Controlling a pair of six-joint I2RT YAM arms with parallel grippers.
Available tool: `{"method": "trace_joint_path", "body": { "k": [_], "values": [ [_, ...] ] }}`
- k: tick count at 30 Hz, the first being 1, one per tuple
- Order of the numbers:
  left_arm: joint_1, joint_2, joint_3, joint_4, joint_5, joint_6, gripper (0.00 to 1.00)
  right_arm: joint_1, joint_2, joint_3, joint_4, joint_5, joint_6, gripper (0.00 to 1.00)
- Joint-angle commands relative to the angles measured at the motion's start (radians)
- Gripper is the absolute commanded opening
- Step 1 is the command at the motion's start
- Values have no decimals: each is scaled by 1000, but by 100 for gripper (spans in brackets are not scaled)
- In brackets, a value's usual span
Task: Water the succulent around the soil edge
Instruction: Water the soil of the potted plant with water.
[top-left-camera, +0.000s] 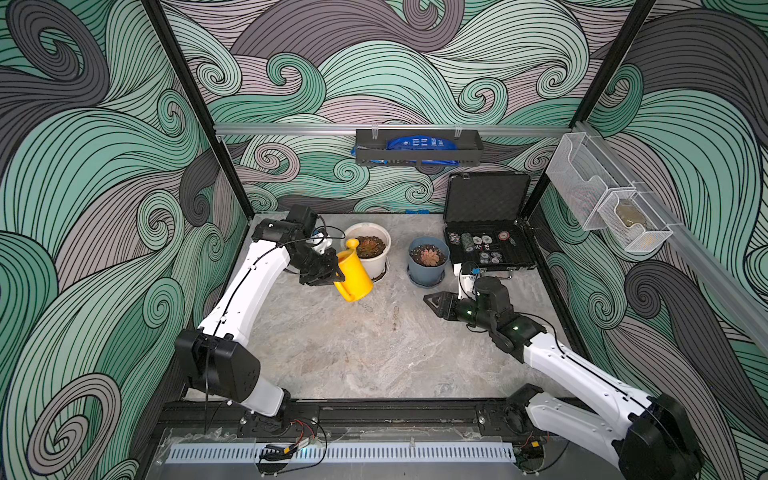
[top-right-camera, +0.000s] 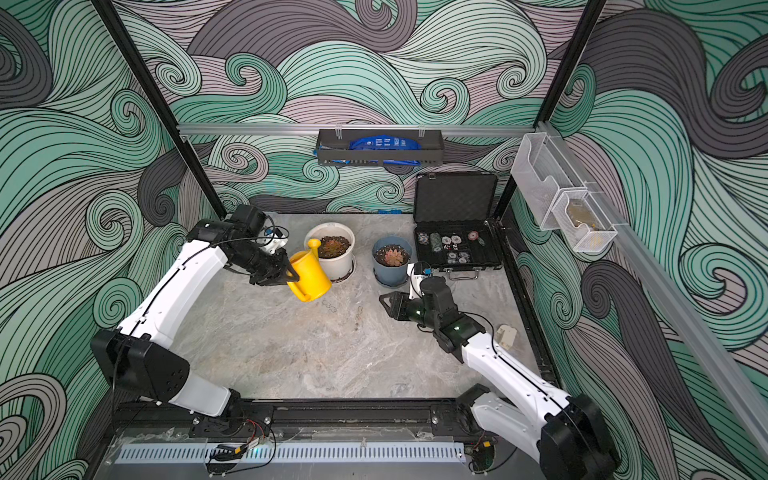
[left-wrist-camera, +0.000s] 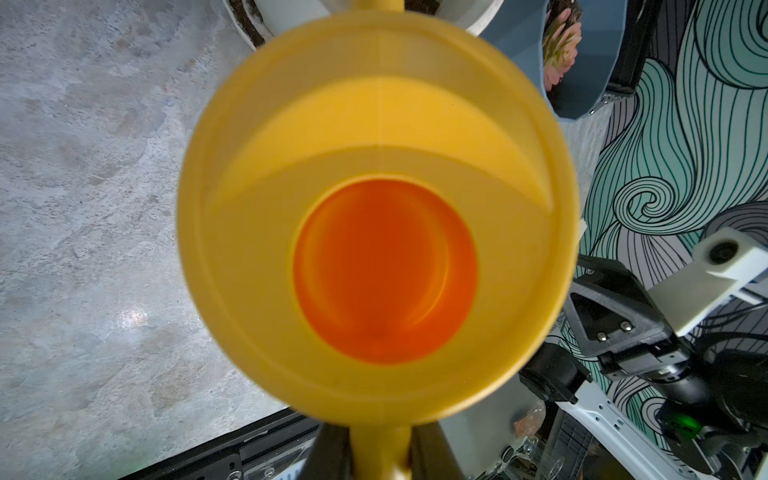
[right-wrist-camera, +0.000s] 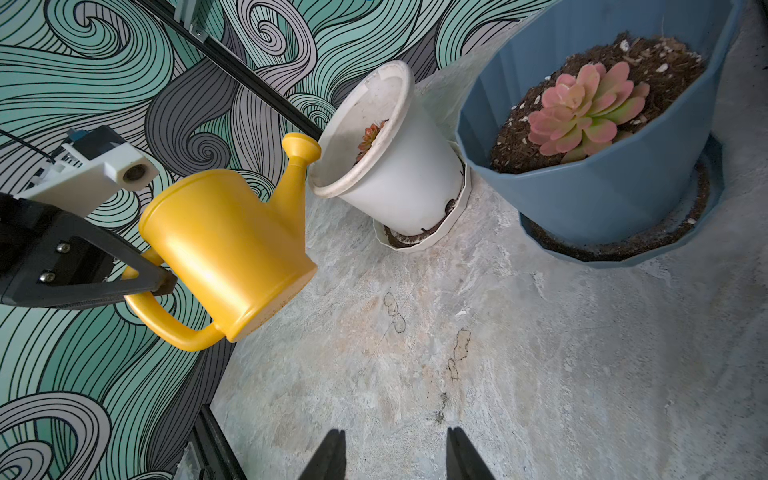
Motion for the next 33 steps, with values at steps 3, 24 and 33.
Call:
{"method": "trace_joint_path", "body": {
  "k": [3, 24, 33],
  "values": [
    [-30, -47, -16, 10, -38, 43, 0, -7, -14, -10, 16, -18, -2, 43],
    [-59, -129, -85, 11, -176, 53, 0, -17, -25, -19, 19, -26, 2, 43],
    [-61, -63, -20, -27, -250, 62, 0, -20, -30, -27, 28, -30, 5, 44]
  ]
}}
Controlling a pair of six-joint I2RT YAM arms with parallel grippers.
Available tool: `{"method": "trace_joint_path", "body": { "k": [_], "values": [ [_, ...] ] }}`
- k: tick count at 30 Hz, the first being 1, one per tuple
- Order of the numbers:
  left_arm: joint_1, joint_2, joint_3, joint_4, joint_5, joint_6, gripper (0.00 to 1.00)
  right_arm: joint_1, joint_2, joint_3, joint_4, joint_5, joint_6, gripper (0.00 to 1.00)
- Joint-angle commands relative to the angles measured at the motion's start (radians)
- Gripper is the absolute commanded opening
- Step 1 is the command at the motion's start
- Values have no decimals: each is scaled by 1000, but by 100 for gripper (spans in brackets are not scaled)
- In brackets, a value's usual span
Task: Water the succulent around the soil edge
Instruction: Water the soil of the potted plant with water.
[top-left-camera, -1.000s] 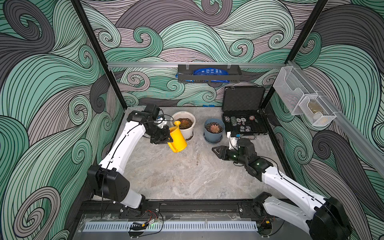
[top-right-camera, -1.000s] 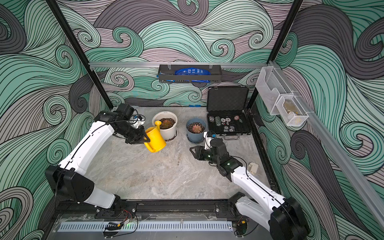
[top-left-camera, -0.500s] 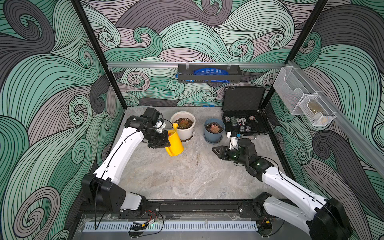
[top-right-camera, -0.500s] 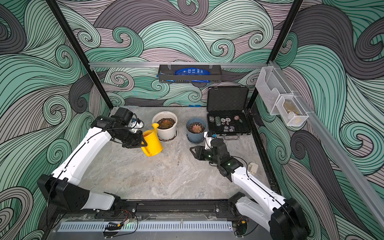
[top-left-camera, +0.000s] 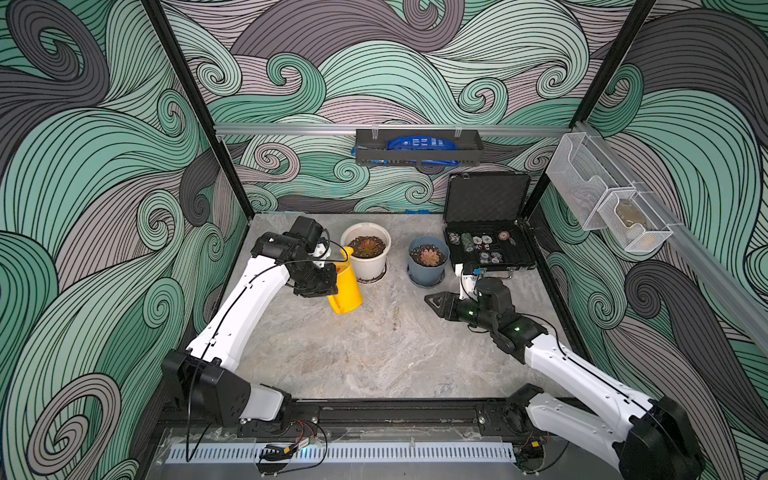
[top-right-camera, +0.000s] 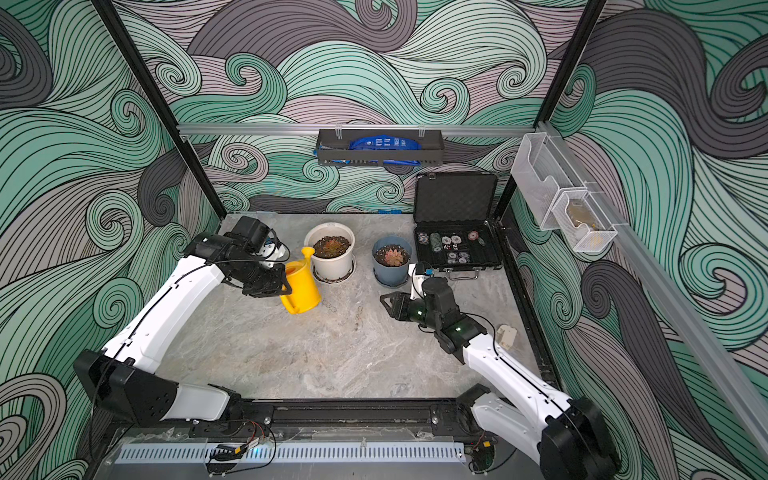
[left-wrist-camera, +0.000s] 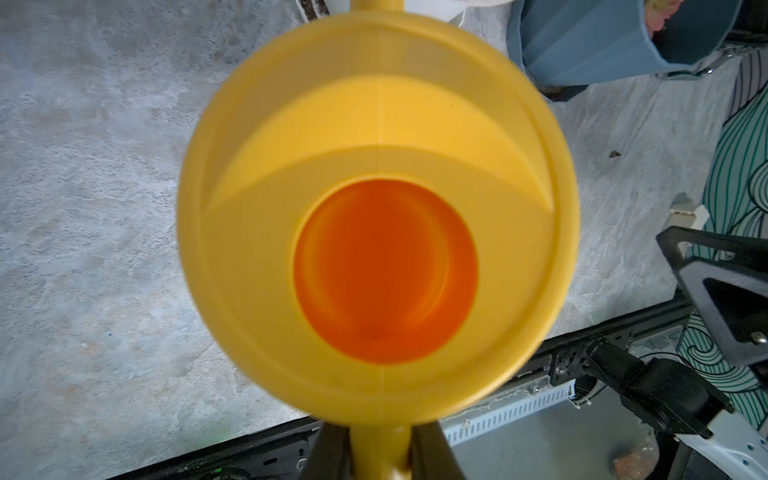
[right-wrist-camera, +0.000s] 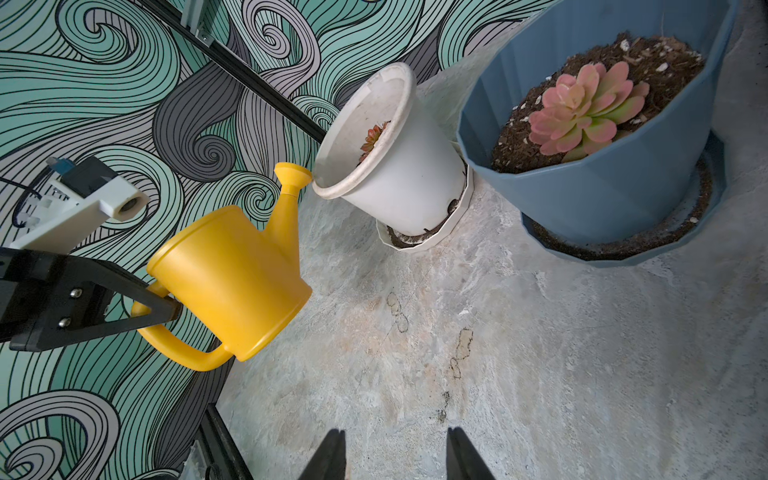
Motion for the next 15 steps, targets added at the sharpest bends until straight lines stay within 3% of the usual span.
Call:
{"method": "trace_joint_path", "body": {
  "k": [1, 15],
  "values": [
    [-5, 41, 71, -22, -17, 24, 0, -8, -16, -16, 21, -12, 1, 44],
    [-51, 10, 18, 16, 59, 22, 0, -14, -18, -17, 22, -18, 2, 44]
  ]
}}
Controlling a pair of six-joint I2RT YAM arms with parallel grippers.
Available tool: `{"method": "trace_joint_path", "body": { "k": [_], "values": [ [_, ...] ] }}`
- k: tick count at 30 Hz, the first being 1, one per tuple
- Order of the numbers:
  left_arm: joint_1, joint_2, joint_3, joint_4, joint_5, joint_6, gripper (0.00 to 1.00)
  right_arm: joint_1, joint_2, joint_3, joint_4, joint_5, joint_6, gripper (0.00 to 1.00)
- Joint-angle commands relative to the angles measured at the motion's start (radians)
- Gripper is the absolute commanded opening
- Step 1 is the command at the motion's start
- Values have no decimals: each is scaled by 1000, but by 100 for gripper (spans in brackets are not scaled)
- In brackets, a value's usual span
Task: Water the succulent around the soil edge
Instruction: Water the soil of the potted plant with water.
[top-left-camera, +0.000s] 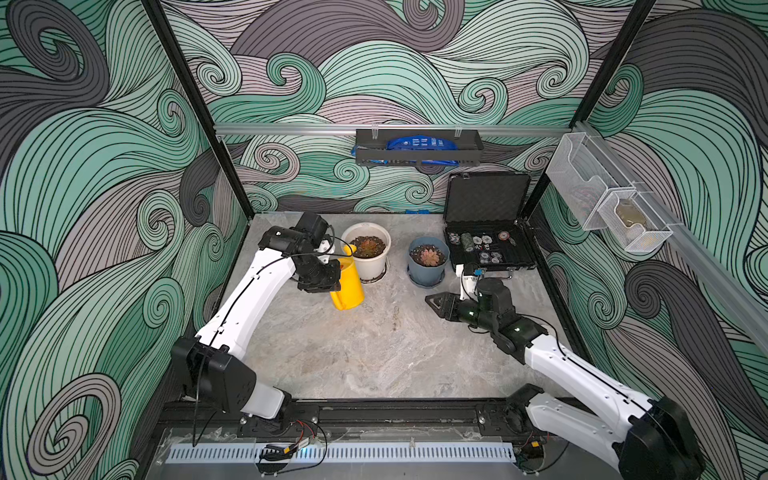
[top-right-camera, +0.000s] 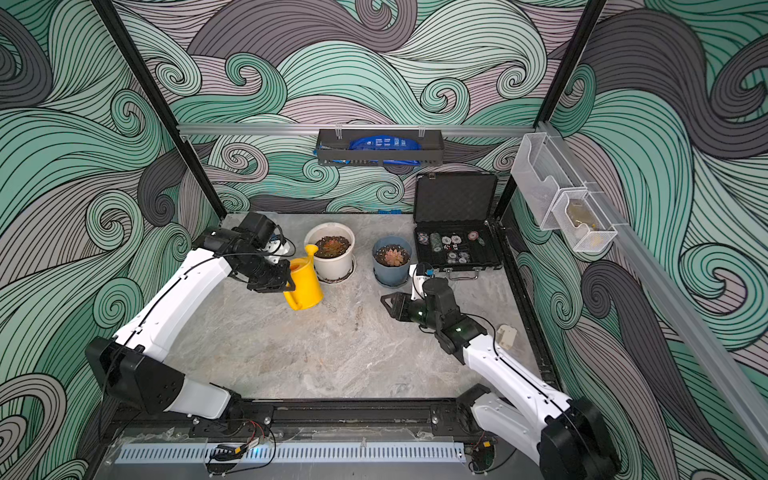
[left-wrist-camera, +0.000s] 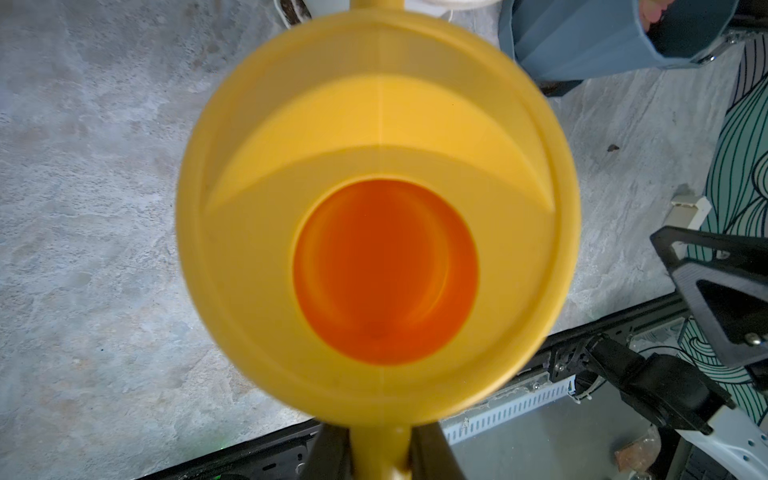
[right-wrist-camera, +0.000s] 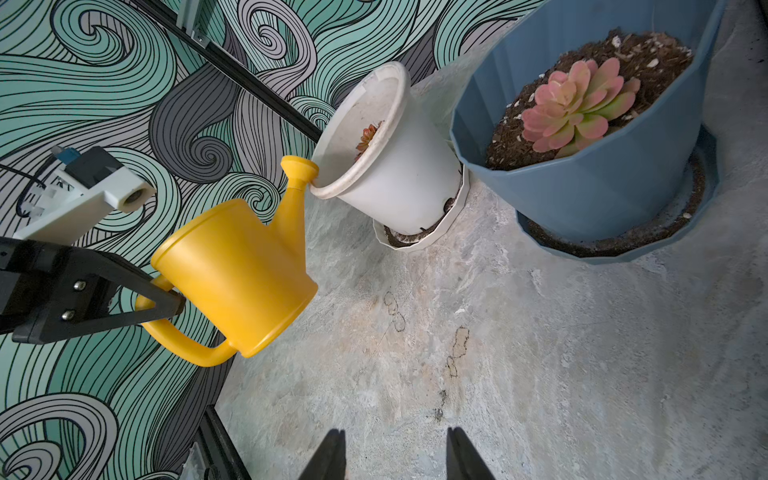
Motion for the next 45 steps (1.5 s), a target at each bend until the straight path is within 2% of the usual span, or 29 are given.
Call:
{"method": "trace_joint_path", "body": {
  "k": [1, 16, 45],
  "values": [
    [-21, -30, -3, 10, 34, 10, 0, -4, -16, -7, 16, -14, -1, 44],
    [-142, 36, 56, 21, 5, -37, 0, -9, -18, -9, 14, -16, 0, 44],
    [-157, 292, 375, -45, -9, -65, 0, -22, -17, -17, 27, -35, 2, 44]
  ]
}}
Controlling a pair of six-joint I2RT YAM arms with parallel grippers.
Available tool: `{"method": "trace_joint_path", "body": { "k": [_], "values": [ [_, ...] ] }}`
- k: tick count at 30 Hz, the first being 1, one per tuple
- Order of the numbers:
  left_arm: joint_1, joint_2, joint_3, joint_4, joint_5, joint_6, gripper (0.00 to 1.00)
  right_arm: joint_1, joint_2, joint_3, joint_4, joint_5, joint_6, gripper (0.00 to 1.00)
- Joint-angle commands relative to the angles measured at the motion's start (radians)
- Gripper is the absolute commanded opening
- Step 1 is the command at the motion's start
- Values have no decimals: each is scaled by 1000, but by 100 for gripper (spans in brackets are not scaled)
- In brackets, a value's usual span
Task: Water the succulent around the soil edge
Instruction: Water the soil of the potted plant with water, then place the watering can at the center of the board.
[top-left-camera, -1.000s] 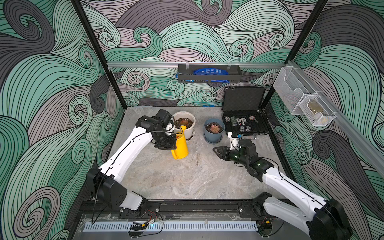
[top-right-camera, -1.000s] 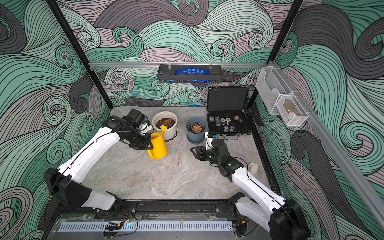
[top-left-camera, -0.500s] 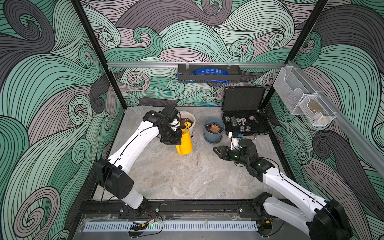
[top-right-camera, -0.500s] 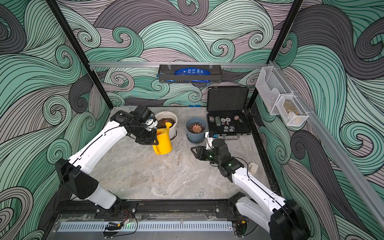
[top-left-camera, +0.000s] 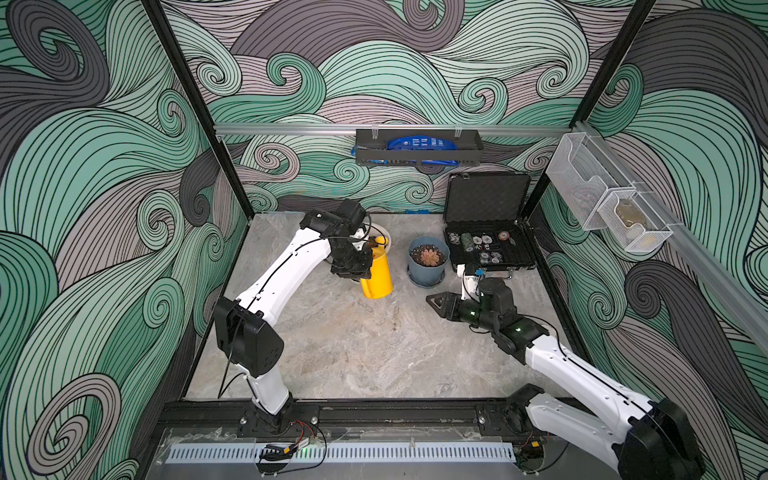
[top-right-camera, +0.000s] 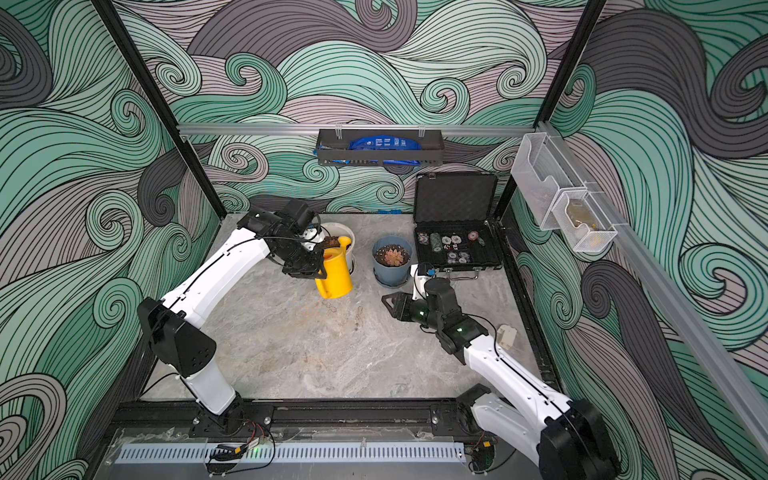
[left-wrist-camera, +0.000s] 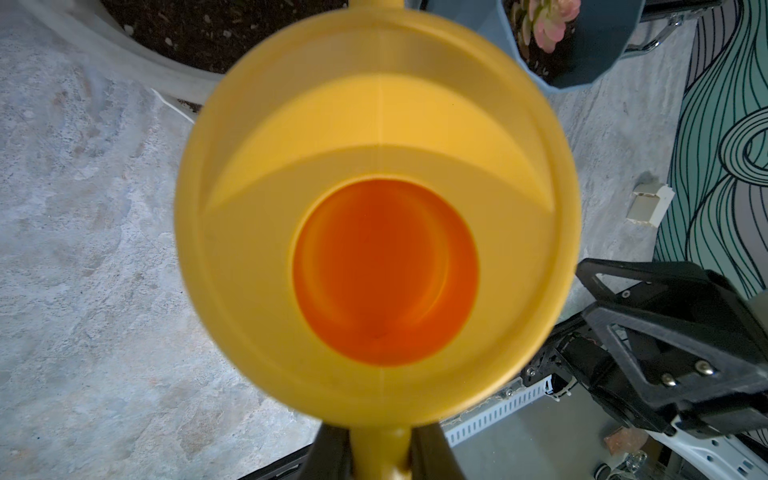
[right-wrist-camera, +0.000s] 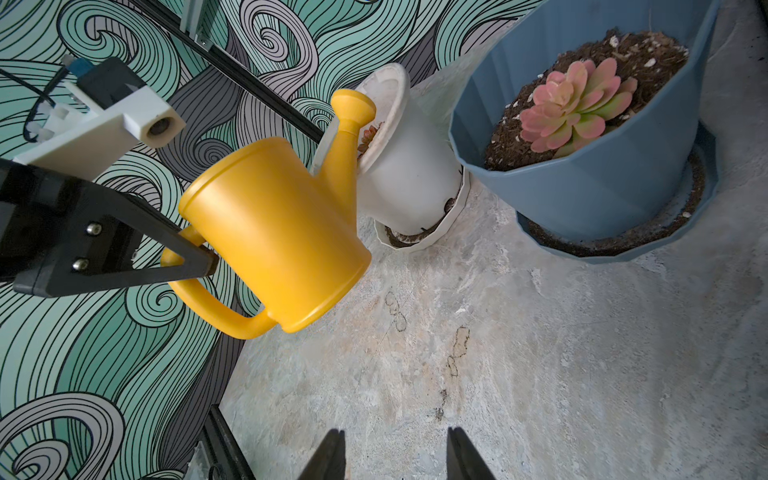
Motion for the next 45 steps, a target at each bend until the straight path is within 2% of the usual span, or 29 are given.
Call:
{"method": "trace_joint_path", "body": {
  "k": [1, 11, 16, 21, 28, 32, 37, 41, 45],
  "values": [
    [-6, 8, 51, -29, -10, -3, 0, -7, -11, -11, 24, -15, 1, 44],
    [-26, -56, 49, -22, -28, 21, 0, -16, -16, -14, 24, -26, 4, 44],
    [-51, -174, -45, 45, -28, 52, 0, -27, -38, -28, 34, -29, 11, 44],
    [-87, -342, -209, 148, -71, 95, 0, -33, -57, -44, 45, -23, 18, 44],
    [-123, -624, -564, 368, -127, 97, 0, -37, -73, -46, 40, -22, 21, 44],
    [-142, -757, -749, 462, -172, 53, 0, -38, -86, -59, 53, -13, 25, 44],
    [-255, -851, -966, 580, -296, -56, 0, -40, -93, -67, 63, -10, 30, 45],
    [-388, -817, -1007, 635, -427, -91, 0, -40, -91, -68, 65, -10, 30, 45],
    [-460, -749, -1037, 697, -484, -120, 0, -43, -91, -69, 65, -11, 32, 45]
  ]
}}
